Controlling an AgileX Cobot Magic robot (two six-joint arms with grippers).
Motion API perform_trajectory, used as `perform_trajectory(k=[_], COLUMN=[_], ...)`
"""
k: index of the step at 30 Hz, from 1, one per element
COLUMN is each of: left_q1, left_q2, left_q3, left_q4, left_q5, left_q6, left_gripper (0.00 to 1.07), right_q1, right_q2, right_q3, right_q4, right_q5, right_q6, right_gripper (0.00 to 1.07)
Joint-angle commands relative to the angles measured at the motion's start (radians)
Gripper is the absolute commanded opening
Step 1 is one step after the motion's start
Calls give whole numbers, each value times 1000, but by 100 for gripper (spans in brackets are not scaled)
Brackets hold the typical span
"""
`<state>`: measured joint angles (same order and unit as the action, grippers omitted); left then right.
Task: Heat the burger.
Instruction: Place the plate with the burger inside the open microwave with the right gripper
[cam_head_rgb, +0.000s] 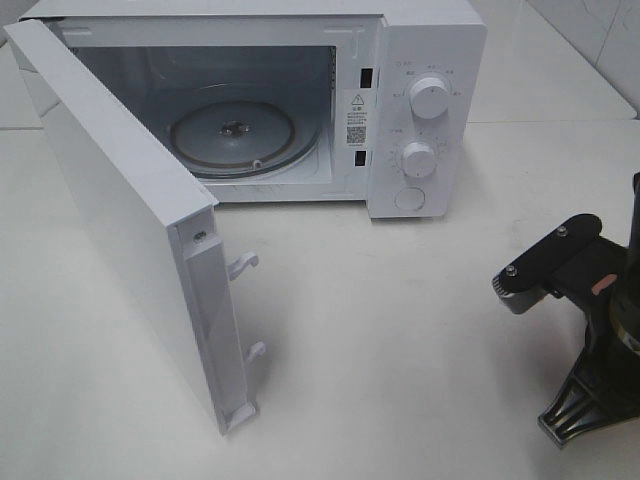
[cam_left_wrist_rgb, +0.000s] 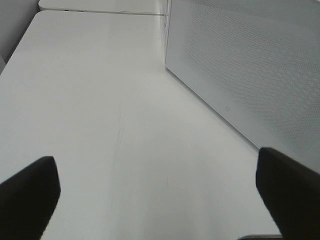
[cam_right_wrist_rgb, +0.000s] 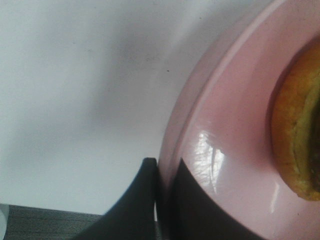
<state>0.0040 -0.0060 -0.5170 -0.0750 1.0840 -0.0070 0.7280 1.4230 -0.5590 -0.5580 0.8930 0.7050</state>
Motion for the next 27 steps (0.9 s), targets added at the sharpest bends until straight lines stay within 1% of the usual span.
perform_trajectory(k=[1,3,4,5,7,8,9,10,13,18,27], left_q1=[-6,-6,-6,-6,-6,-6,-6,-6,-6,-6,-6], left_q2=[-16,-16,-16,-16,-16,-16,-16,-16,-16,-16,-16], left_q3=[1,1,1,1,1,1,1,1,1,1,1], left_q4=[-3,-3,-3,-3,-3,-3,-3,-3,-3,-3,-3], left_q5=[-13,-13,-13,-13,-13,-13,-13,-13,-13,-13,-13], left_q6=[0,0,0,0,0,0,0,0,0,0,0], left_gripper=[100,100,100,100,100,100,100,100,100,100,100], right_q1=[33,78,78,108,124,155,155,181,211,240,241], right_q2=[-11,-12,-12,-18,-22,-32,-32,-46,-67,-108,-139], right_q3=[3,3,3,3,3,3,3,3,3,3,3], right_q4=[-34,-33,-33,-33,-33,-32,-32,-32,-31,-31,-34], right_q5=[48,50,50,50,50,51,51,50,50,52,63], right_q6=[4,-1,-1,-4,-4,-11,-11,-25,-54,-118,-264], right_gripper=[0,0,0,0,0,0,0,0,0,0,0])
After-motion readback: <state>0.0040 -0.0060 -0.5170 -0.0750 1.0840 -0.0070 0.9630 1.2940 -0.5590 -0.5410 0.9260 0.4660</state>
